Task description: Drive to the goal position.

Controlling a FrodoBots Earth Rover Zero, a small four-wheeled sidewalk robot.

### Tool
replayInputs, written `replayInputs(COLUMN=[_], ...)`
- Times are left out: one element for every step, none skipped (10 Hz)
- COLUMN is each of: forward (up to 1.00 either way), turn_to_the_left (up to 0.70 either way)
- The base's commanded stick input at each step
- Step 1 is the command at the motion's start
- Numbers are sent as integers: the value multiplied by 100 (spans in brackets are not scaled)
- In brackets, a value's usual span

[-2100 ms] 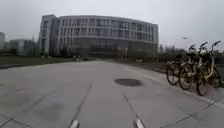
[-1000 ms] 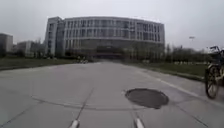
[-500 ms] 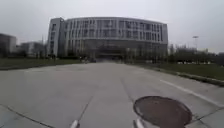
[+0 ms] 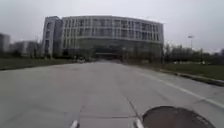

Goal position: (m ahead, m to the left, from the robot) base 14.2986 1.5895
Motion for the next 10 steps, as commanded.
replayInputs(forward=[100,100,100,100,100,100,100,100,100,100], turn_to_the_left=[-38,-38,-38,-26,-3,2,2,2,2,2])
